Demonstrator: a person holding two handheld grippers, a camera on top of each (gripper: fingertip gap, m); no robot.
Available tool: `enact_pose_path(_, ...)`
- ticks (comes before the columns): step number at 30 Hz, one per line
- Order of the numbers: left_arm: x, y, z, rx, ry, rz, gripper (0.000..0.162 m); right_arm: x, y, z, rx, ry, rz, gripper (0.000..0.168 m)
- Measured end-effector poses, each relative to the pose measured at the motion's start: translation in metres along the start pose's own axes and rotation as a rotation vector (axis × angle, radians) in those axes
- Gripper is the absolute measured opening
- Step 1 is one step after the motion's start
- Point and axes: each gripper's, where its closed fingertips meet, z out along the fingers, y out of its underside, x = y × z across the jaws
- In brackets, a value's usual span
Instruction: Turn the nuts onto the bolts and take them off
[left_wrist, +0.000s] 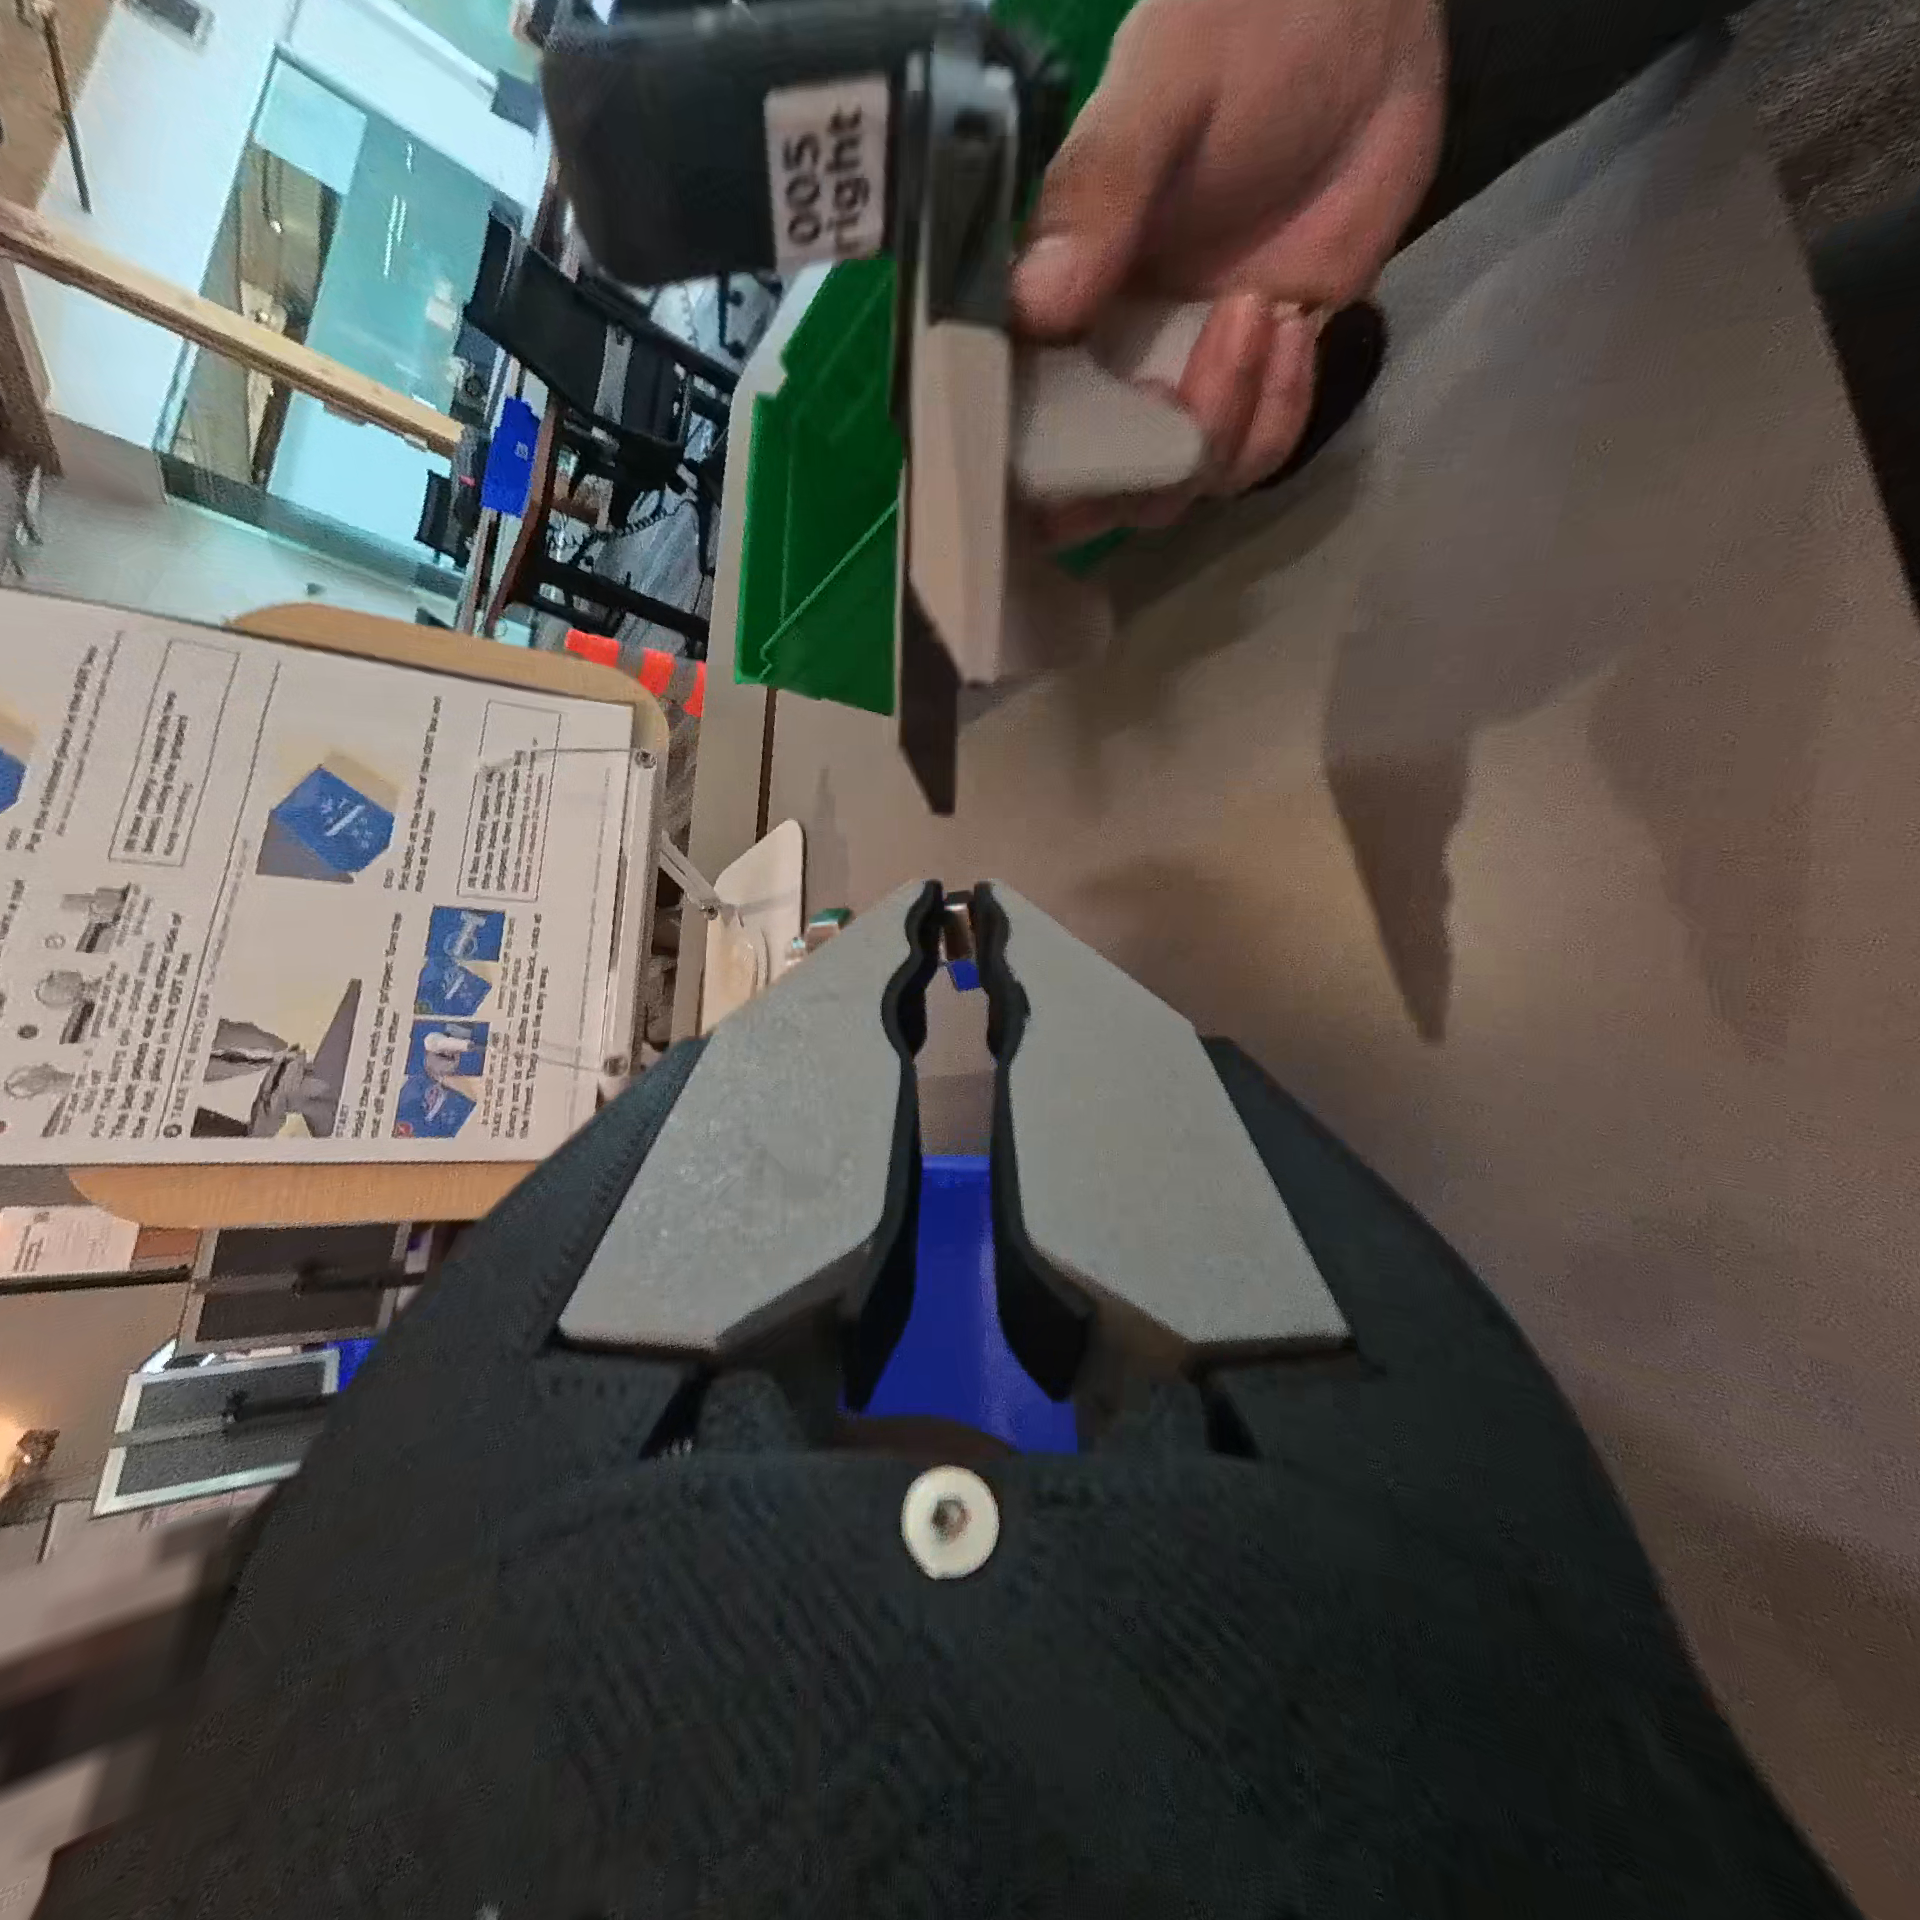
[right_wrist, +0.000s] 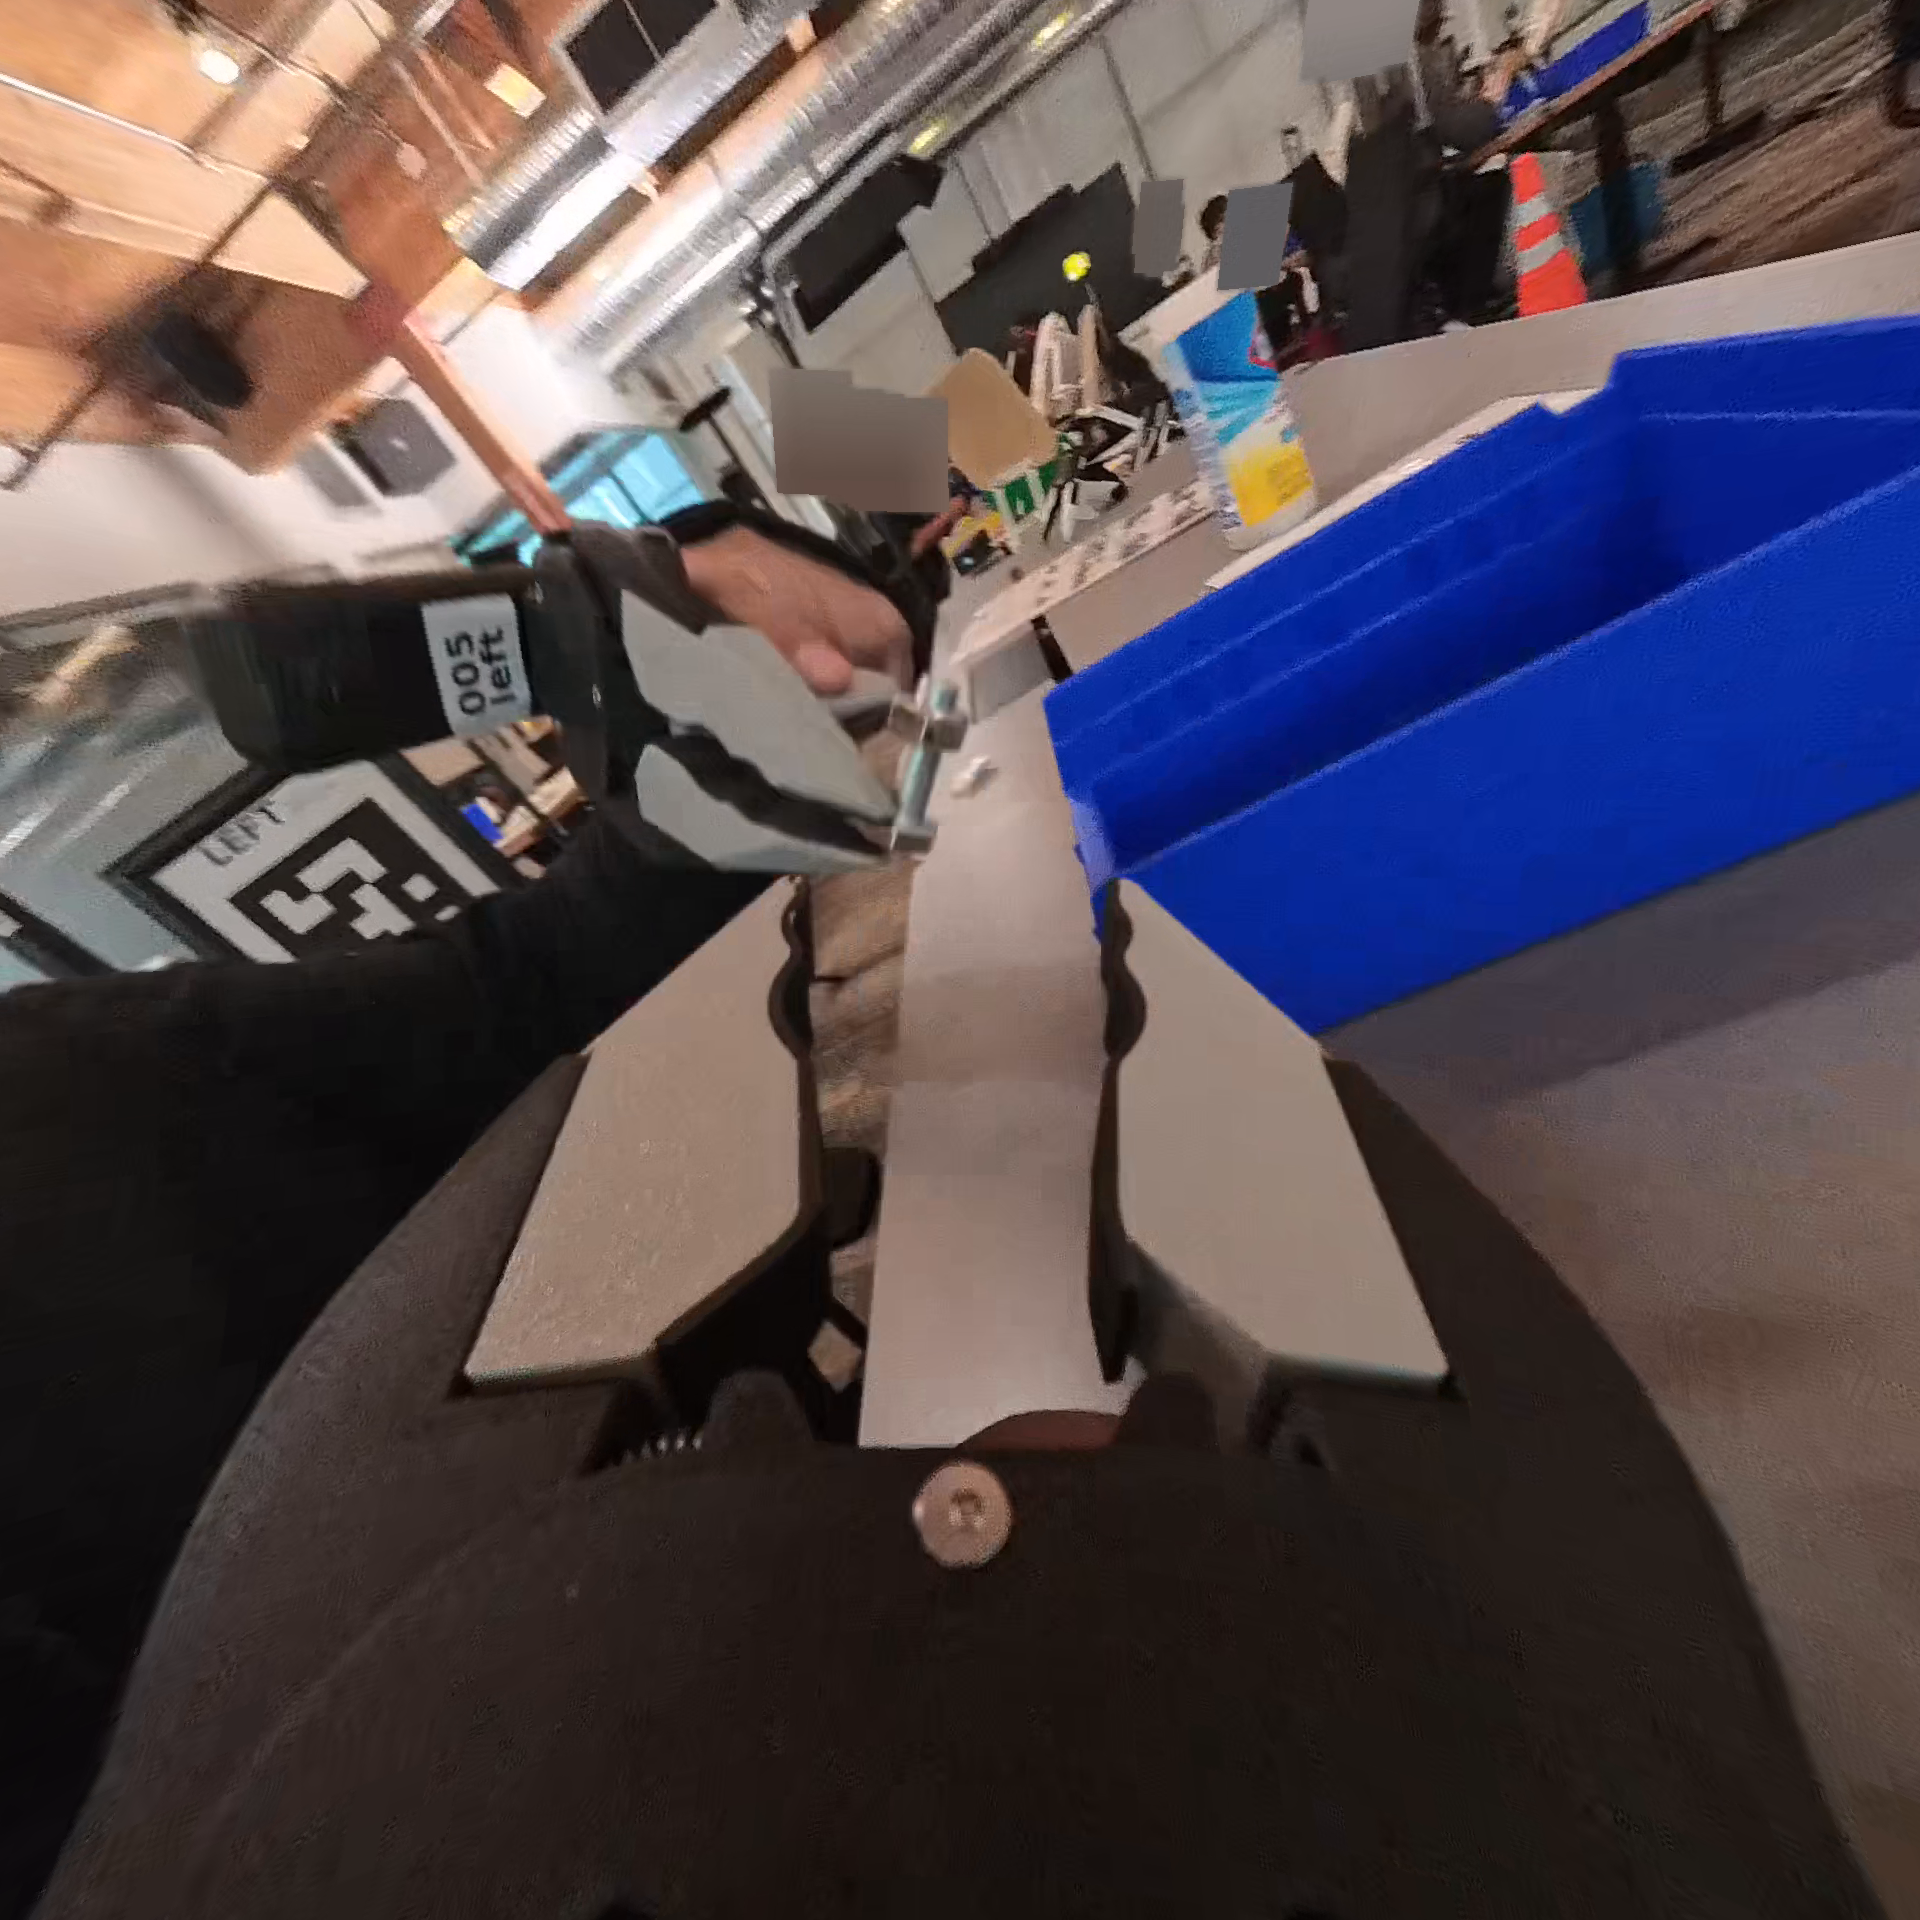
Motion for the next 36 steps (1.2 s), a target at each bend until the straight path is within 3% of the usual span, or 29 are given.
enact_pose_path(4,0.013,-0.026,-0.004,0.086,0.003,0.044,0.003,-0.013,-0.007,0.019,0.003,-0.157,0.061,0.053)
enact_pose_path(8,0.017,-0.037,-0.005,0.129,-0.015,0.069,0.004,-0.035,-0.005,0.023,-0.006,-0.300,0.070,0.025)
enact_pose_path(12,0.019,-0.038,-0.004,0.173,-0.014,0.038,0.003,-0.039,-0.007,0.024,0.018,-0.322,0.081,0.014)
enact_pose_path(21,0.014,-0.035,0.007,0.244,-0.062,-0.055,0.004,-0.027,-0.013,0.011,0.085,-0.149,0.029,0.013)
enact_pose_path(28,-0.001,-0.038,0.016,0.319,-0.235,-0.197,0.000,-0.010,-0.017,-0.010,0.138,-0.035,0.016,0.013)
enact_pose_path(33,-0.009,-0.042,0.010,0.400,-0.276,-0.376,0.002,0.002,-0.012,-0.022,0.137,0.059,-0.016,0.014)
enact_pose_path(36,-0.005,-0.037,0.019,0.352,-0.216,-0.583,0.014,-0.005,-0.017,-0.030,0.156,0.067,-0.061,0.014)
